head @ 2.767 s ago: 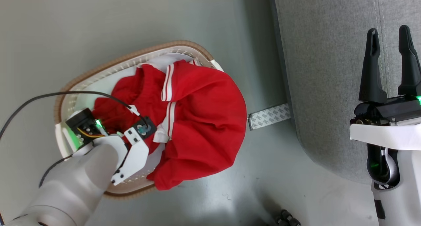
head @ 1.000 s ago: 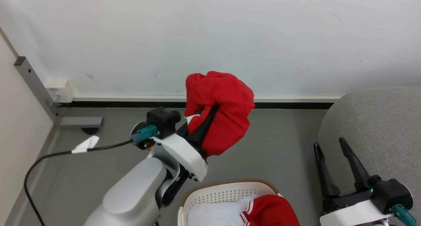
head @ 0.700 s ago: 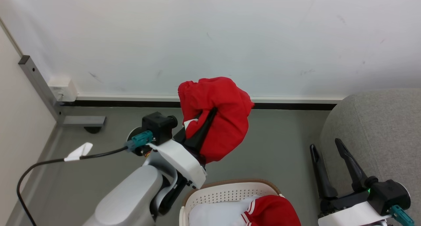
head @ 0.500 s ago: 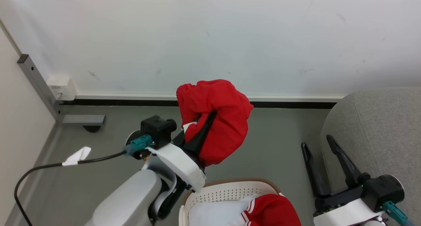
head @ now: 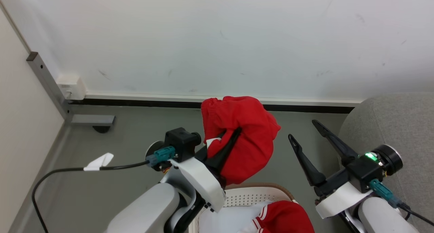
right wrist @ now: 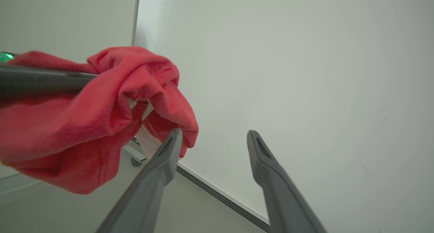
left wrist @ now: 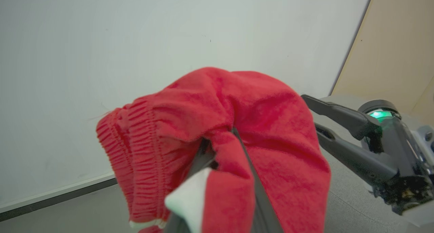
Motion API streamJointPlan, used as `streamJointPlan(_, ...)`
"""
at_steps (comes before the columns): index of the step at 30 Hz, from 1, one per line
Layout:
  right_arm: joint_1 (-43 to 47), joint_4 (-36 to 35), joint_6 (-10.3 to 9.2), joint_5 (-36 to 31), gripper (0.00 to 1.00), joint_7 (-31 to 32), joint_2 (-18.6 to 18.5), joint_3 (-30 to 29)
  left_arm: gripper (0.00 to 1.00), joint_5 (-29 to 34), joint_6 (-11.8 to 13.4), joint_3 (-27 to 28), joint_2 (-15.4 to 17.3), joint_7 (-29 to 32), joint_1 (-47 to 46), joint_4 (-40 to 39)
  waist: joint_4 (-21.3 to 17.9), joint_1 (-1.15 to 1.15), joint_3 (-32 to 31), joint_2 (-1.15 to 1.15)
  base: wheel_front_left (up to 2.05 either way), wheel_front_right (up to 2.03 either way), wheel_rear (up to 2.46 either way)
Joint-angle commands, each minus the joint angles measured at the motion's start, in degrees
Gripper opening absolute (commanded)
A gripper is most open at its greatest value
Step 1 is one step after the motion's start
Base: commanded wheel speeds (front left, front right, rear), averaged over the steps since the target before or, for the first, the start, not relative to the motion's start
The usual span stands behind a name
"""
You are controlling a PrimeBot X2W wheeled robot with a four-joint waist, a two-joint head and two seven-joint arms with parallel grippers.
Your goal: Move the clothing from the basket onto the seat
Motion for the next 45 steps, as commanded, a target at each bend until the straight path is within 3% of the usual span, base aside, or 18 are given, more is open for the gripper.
streamJointPlan(1,-2.0,1.4,-0.12,-0.3,1.0,0.1,-1.0,1.7,0.0,0.7,-0.3,-0.1,-0.1,0.2,-0.3,-0.2,0.3,0.0,0.0,0.0,0.0,0.0,0.0)
streamJointPlan(14,-17.2,16.2,-0.12,3.4,1.0,0.1,-3.5,19.5,0.0,0.3,-1.1,-2.6,-1.7,1.3,-0.5,0.5,2.4,0.0,-0.6,0.0,0.0,0.0,0.0)
streamJointPlan(29,-23.1,23.1,-0.12,6.9,1.0,0.1,-0.7,26.2,0.0,0.4,-1.9,-4.3,-2.8,1.9,-1.3,1.5,4.1,0.0,-0.5,0.0,0.0,0.0,0.0)
streamJointPlan(30,-23.1,23.3,-0.12,7.1,0.9,0.1,-0.7,26.2,0.0,0.4,-1.9,-4.4,-2.9,1.9,-1.3,1.6,4.3,0.0,-0.5,0.0,0.0,0.0,0.0)
streamJointPlan(31,-23.0,23.5,-0.12,7.4,0.38,0.1,-0.8,26.2,0.0,0.4,-1.9,-4.5,-2.9,1.9,-1.4,1.6,4.4,0.0,-0.5,0.0,0.0,0.0,0.0)
streamJointPlan(32,-22.8,23.6,-0.12,7.8,0.0,0.1,-0.8,25.8,0.0,0.3,-1.9,-4.5,-2.9,1.9,-1.4,1.6,4.5,0.0,-0.5,0.0,0.0,0.0,0.0)
streamJointPlan(38,-20.9,23.8,-0.12,9.9,0.0,0.1,-0.9,23.9,0.0,0.0,-1.4,-4.2,-2.4,1.4,-1.3,1.8,4.2,0.0,-0.6,0.0,0.0,0.0,0.0)
streamJointPlan(45,-16.0,20.4,-0.12,15.5,0.0,0.1,0.3,16.8,0.0,0.1,-0.7,-4.2,-2.1,1.1,-0.6,1.4,3.0,0.0,-0.8,0.0,0.0,0.0,0.0)
